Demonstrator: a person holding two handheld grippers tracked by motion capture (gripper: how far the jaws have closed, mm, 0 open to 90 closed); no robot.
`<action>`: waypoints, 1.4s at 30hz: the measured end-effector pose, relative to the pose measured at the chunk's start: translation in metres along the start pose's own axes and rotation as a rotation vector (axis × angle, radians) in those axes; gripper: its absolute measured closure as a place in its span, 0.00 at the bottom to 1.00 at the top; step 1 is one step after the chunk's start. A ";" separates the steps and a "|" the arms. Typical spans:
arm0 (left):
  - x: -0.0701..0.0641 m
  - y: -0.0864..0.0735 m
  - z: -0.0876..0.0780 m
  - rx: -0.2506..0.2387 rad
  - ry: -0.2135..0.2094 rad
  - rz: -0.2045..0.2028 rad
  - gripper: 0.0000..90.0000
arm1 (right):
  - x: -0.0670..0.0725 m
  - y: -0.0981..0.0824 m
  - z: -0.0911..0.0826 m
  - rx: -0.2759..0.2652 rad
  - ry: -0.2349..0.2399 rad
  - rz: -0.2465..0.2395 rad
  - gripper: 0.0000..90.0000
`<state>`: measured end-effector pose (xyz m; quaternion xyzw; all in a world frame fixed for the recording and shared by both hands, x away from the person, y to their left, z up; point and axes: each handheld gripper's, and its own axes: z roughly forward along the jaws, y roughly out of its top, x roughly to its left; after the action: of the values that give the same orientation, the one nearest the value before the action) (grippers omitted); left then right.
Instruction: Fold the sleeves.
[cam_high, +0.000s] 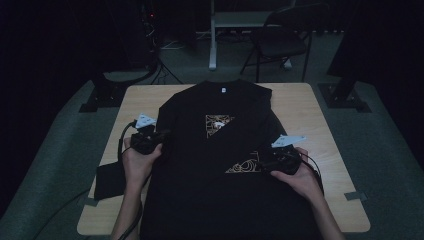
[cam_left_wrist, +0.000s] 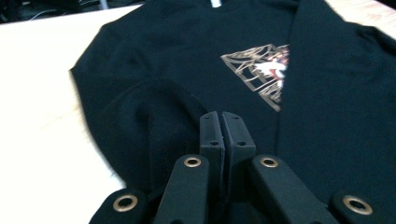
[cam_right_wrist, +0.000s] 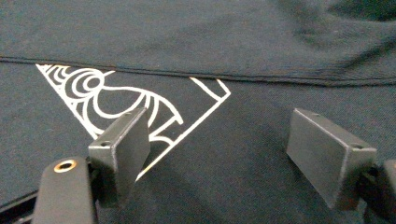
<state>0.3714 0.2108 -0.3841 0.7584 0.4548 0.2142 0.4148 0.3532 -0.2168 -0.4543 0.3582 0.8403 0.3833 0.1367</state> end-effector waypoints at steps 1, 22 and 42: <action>-0.003 0.003 0.002 0.001 -0.007 0.007 0.99 | 0.000 0.000 0.000 0.000 -0.001 0.000 0.23; -0.067 0.040 0.070 0.061 -0.135 0.096 0.99 | 0.002 0.000 0.000 0.005 -0.011 -0.012 0.23; -0.094 0.038 0.152 0.209 -0.202 0.104 0.96 | 0.004 0.000 0.001 0.011 -0.024 -0.026 0.23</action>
<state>0.4515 0.0541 -0.4336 0.8377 0.3906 0.1096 0.3655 0.3513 -0.2135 -0.4544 0.3526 0.8452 0.3725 0.1499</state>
